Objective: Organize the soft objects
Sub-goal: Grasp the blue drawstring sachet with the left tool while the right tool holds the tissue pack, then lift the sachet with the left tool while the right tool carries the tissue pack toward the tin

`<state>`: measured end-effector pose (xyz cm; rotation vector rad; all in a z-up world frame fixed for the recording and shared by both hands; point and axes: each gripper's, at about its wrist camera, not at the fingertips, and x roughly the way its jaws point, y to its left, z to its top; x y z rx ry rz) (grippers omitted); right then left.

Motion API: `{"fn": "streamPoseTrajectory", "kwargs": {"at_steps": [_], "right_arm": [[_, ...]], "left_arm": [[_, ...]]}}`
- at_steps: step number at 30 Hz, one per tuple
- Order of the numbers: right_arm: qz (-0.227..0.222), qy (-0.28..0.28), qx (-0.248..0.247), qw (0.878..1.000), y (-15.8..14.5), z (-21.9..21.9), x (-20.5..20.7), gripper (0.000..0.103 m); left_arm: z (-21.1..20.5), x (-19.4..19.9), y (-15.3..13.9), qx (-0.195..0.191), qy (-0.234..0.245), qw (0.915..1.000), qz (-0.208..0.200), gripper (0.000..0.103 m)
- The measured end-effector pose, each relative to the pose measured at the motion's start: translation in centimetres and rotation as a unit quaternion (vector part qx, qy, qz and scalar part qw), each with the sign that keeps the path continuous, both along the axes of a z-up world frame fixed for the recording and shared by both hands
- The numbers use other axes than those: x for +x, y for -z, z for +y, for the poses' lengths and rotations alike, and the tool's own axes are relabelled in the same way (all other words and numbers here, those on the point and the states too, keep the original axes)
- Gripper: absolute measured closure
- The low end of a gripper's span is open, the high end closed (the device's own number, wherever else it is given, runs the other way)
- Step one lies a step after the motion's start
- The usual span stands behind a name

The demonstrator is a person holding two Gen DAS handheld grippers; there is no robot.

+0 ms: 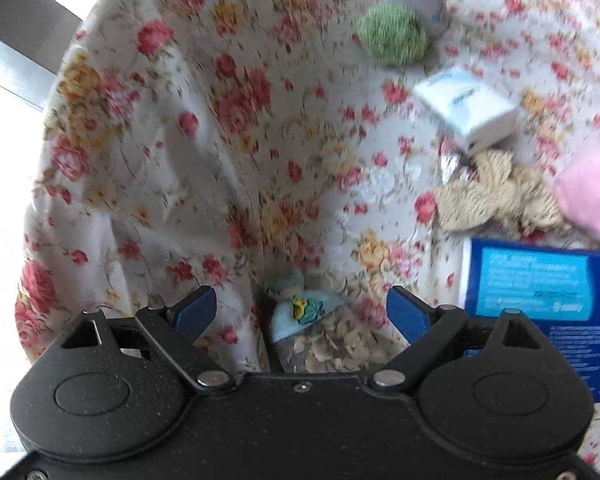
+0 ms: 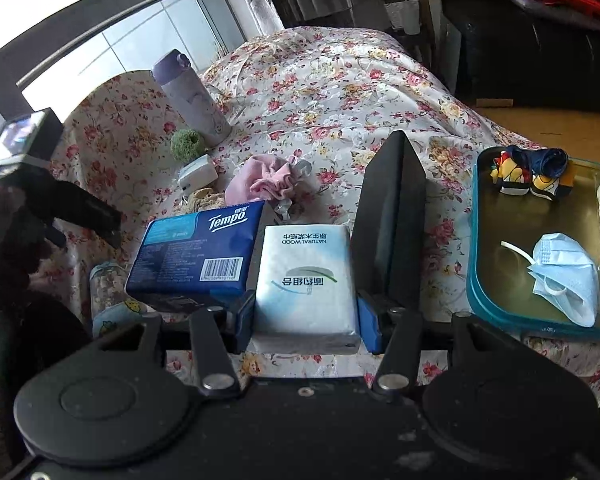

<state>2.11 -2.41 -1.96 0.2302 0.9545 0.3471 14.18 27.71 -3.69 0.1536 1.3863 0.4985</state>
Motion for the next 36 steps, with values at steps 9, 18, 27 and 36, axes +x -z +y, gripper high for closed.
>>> {"fn": "streamPoseTrajectory", "kwargs": {"at_steps": [9,18,27,36], "right_arm": [[-0.009,0.003,0.001,1.0,-0.5,-0.4,-0.3,0.052],[-0.011,0.006,0.005,1.0,-0.8,-0.3,-0.1,0.052],[-0.022,-0.004,-0.01,1.0,-1.7,0.8,-0.2,0.052],[-0.001,0.005,-0.052,0.999,-0.5,2.1,-0.5,0.052]], "left_arm": [[0.8,1.9,4.9,-0.019,-0.051,0.9944,0.09,0.021],[5.3,0.1,6.4,-0.096,-0.103,0.9858,0.091,0.056],[5.3,-1.1,2.4,-0.156,-0.06,0.9848,-0.047,0.068],[5.2,2.4,4.1,-0.166,-0.07,0.982,-0.057,0.061]]}}
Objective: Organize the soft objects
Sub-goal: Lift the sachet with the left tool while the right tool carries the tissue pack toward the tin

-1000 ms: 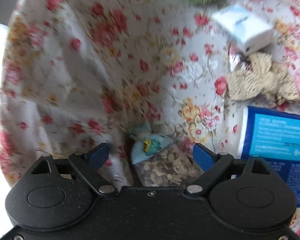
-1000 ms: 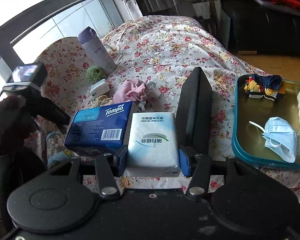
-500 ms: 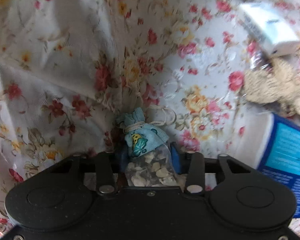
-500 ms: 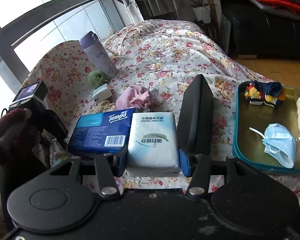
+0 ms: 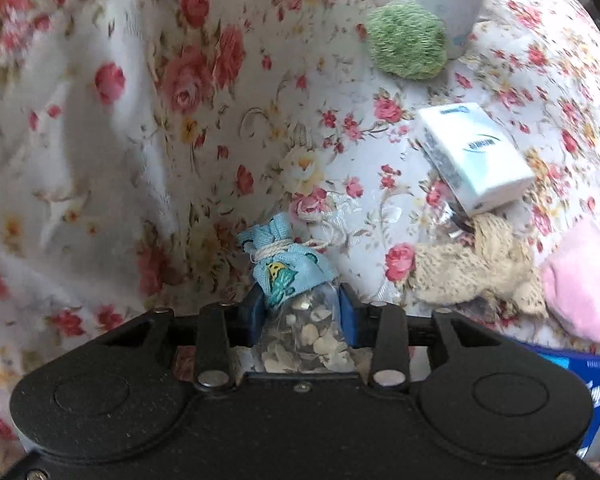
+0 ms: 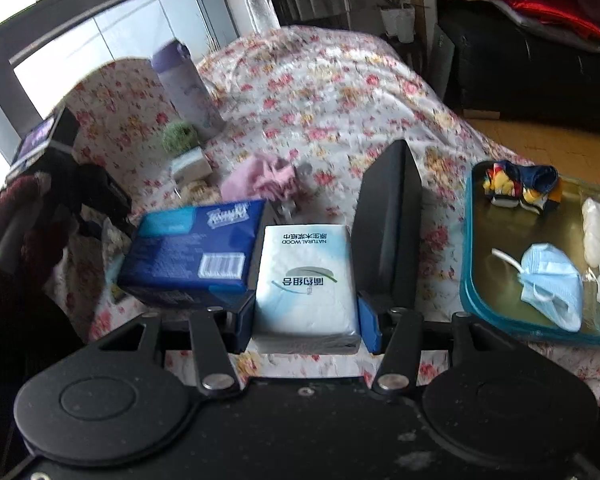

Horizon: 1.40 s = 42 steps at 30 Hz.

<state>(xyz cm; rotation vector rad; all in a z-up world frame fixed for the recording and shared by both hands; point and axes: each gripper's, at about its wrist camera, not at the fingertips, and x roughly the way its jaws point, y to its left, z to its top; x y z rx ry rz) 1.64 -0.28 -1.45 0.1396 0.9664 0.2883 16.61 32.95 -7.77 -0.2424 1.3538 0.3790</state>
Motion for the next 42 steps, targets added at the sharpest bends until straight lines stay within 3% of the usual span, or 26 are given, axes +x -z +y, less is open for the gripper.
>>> {"fn": "streamPoseTrajectory", "kwargs": {"at_steps": [2,6,16,20,26,29,35,39,41,42], "right_arm": [[0.013,-0.002,-0.009,1.0,0.7,0.3,-0.2,0.052],[0.036,-0.008,-0.033,0.999,2.5,1.3,-0.5,0.052],[0.066,-0.034,-0.088,0.993,6.0,4.0,-0.6,0.051],[0.069,-0.04,-0.1,0.992,7.0,4.6,-0.4,0.051],[0.051,-0.054,-0.122,0.99,7.4,5.7,-0.3,0.042],[0.046,-0.055,-0.119,0.99,7.5,6.0,-0.2,0.035],[0.049,-0.052,-0.103,0.992,7.8,6.2,-0.1,0.022],[0.047,-0.05,-0.101,0.993,7.9,6.3,-0.1,0.021],[0.048,-0.047,-0.097,0.993,7.9,6.1,0.0,0.023],[0.05,-0.045,-0.095,0.993,7.9,5.9,0.0,0.026]], "left_arm": [[0.2,0.4,0.5,-0.006,0.0,1.0,0.001,0.058],[-0.1,1.0,1.3,-0.012,0.016,0.9998,0.01,0.041],[1.0,0.7,2.2,-0.027,-0.012,0.9995,0.01,0.027],[0.8,0.9,2.5,-0.015,-0.005,0.9999,0.001,0.023],[0.5,0.7,2.3,-0.019,-0.002,0.9998,-0.001,0.018],[0.3,0.9,2.5,-0.025,0.005,0.9997,0.004,0.01],[0.3,1.3,3.0,-0.036,0.001,0.9993,0.004,0.01],[0.5,1.2,3.0,-0.043,-0.001,0.9991,0.002,0.012],[0.6,0.8,2.5,-0.04,-0.003,0.9992,-0.004,0.02],[0.6,0.5,2.2,-0.033,-0.006,0.9994,-0.008,0.03]]}}
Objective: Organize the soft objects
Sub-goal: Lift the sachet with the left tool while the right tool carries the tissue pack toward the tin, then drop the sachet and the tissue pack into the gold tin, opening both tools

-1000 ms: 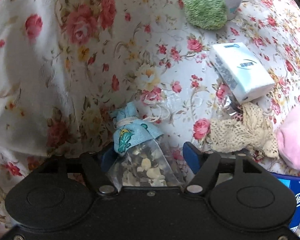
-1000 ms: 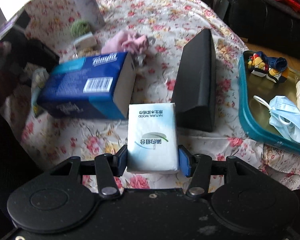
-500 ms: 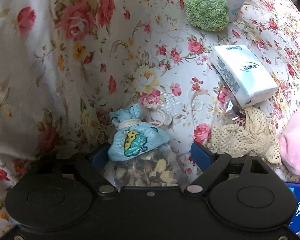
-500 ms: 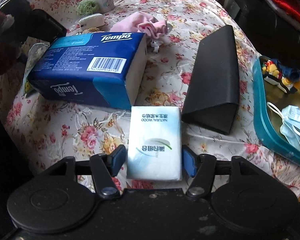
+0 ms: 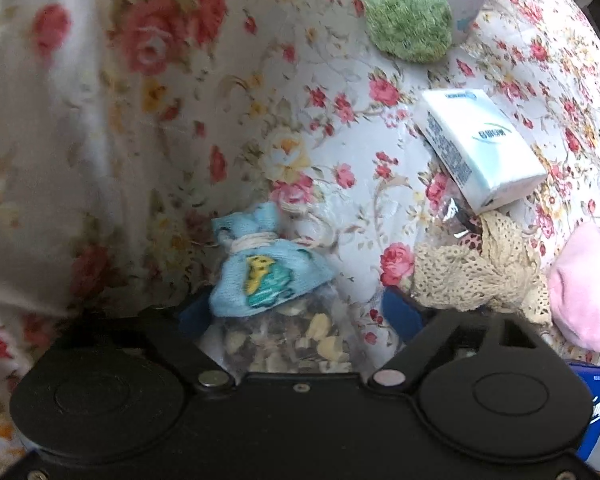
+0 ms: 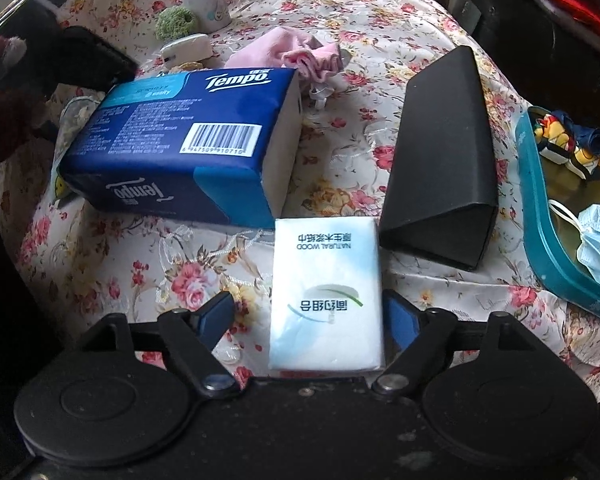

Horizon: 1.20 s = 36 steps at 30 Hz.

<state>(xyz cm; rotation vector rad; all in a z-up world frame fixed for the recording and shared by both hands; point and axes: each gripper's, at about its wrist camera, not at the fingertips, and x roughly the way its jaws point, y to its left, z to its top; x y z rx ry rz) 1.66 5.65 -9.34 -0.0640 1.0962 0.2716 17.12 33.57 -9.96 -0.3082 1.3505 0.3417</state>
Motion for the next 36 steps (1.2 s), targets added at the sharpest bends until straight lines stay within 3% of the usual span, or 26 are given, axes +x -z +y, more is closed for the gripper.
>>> {"fn": "streamPoseTrajectory", "kwargs": {"at_steps": [3,5,6,13,19,28,31,36], "right_arm": [[0.002,0.008,-0.007,1.0,-0.2,-0.3,0.2,0.041],[0.002,0.013,-0.008,1.0,-0.4,-0.5,0.3,0.052],[0.003,0.014,-0.007,1.0,-0.5,-0.6,0.3,0.052],[0.01,0.016,0.037,0.999,-2.3,-1.5,-0.9,0.053],[-0.001,0.007,0.061,0.998,-4.5,-2.0,-2.4,0.052],[-0.023,0.032,0.08,0.996,-6.9,-4.2,-4.1,0.052],[-0.032,0.054,0.073,0.995,-7.2,-5.6,-4.2,0.053],[-0.035,0.11,0.069,0.991,-7.3,-9.4,-4.0,0.052]], "left_arm": [[-0.1,-0.7,-1.0,0.008,-0.001,0.9998,-0.02,0.055],[-0.4,-1.0,-1.5,0.012,0.004,0.9994,-0.032,0.057],[-0.6,-1.2,-1.8,0.014,0.008,0.9991,-0.04,0.059],[-0.7,-4.0,-5.9,0.013,-0.005,0.9935,-0.113,0.06],[-2.0,-6.4,-10.2,0.027,-0.001,0.9889,-0.146,0.06],[-8.0,-9.0,-13.7,-0.025,0.066,0.9794,-0.189,0.06],[-10.5,-9.3,-13.9,-0.053,0.099,0.976,-0.187,0.06],[-15.8,-9.8,-14.6,-0.065,0.17,0.9657,-0.185,0.06]]}}
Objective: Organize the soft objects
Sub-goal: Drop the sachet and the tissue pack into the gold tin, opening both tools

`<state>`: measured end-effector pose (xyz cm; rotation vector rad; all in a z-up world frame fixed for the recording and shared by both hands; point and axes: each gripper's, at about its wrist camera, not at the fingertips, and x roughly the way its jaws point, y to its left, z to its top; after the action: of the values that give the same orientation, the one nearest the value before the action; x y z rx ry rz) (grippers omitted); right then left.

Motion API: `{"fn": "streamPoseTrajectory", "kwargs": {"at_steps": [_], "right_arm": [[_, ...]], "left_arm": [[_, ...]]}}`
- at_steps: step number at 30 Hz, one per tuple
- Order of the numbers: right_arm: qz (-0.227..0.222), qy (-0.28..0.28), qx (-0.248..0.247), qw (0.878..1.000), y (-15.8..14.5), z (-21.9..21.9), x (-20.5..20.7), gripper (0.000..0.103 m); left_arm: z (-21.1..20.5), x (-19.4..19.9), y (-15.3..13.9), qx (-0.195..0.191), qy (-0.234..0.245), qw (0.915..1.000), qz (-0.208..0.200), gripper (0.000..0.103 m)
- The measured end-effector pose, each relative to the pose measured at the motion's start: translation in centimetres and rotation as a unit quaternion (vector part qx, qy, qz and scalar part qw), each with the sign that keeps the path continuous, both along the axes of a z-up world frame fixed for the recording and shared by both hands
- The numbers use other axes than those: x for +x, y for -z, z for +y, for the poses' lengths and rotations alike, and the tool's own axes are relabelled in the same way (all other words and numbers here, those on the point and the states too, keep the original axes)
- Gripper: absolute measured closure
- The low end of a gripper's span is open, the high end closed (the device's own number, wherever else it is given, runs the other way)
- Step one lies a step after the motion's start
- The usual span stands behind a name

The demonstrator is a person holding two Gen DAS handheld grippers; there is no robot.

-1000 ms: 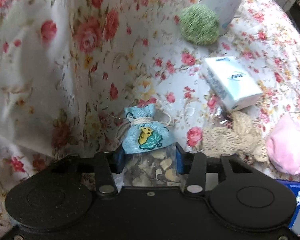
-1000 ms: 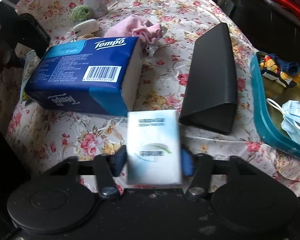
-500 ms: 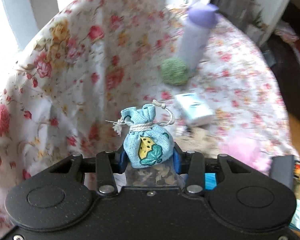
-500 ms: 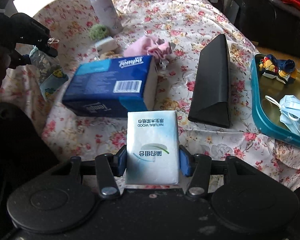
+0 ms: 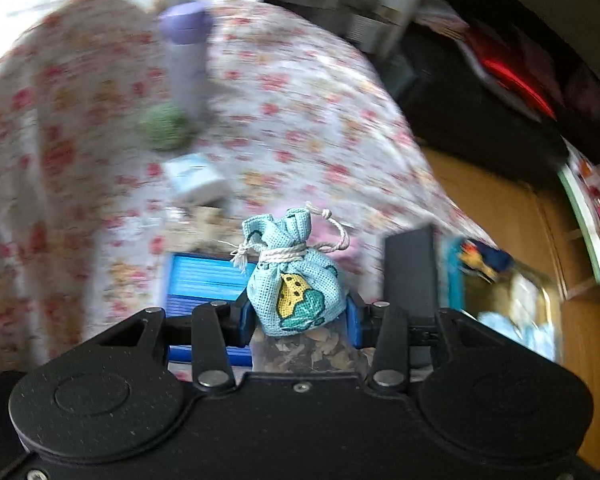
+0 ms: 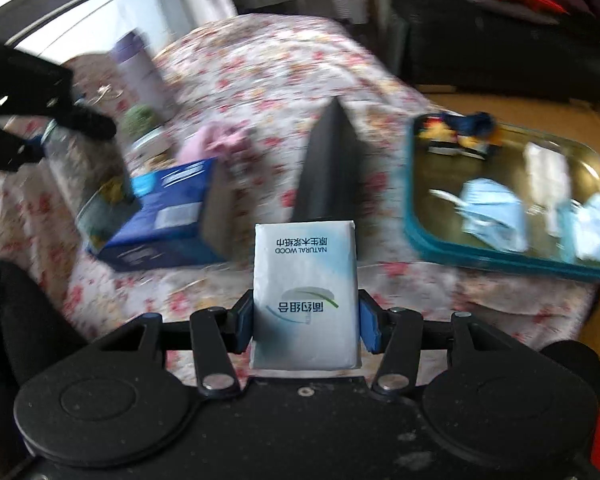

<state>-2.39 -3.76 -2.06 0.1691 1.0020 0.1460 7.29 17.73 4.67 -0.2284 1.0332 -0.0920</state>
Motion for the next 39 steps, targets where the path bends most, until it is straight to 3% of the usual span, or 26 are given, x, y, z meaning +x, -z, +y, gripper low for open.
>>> {"fn": "streamPoseTrajectory", "kwargs": {"at_steps": [10,15,17,19,26,31,39], "right_arm": [[-0.001,0.127,-0.013,0.992,0.4,-9.1,0.1,0.052],[-0.002,0.166,-0.013,0.986,0.6,-12.0,-0.2,0.052],[-0.001,0.177,-0.013,0.984,0.7,-12.7,-0.3,0.052],[0.002,0.184,-0.015,0.983,0.8,-13.2,-0.4,0.052],[0.011,0.193,-0.024,0.981,1.3,-13.6,-0.6,0.052],[0.009,0.198,-0.034,0.98,1.2,-14.1,0.0,0.052],[-0.025,0.199,-0.064,0.978,-1.5,-15.2,3.9,0.052]], "left_arm": [[-11.5,1.5,-1.4,-0.016,0.129,0.9913,-0.021,0.06],[-16.2,3.6,-1.5,-0.058,0.171,0.9833,-0.027,0.06],[-17.5,4.5,-1.0,-0.073,0.173,0.9819,-0.025,0.058],[-18.5,5.2,-0.4,-0.078,0.17,0.9822,-0.022,0.045],[-17.8,5.3,1.7,-0.067,0.155,0.9856,-0.008,0.044],[-15.6,4.1,2.3,-0.036,0.14,0.9894,-0.009,0.044],[-11.9,0.8,2.8,0.013,0.124,0.9919,-0.024,0.04]]}}
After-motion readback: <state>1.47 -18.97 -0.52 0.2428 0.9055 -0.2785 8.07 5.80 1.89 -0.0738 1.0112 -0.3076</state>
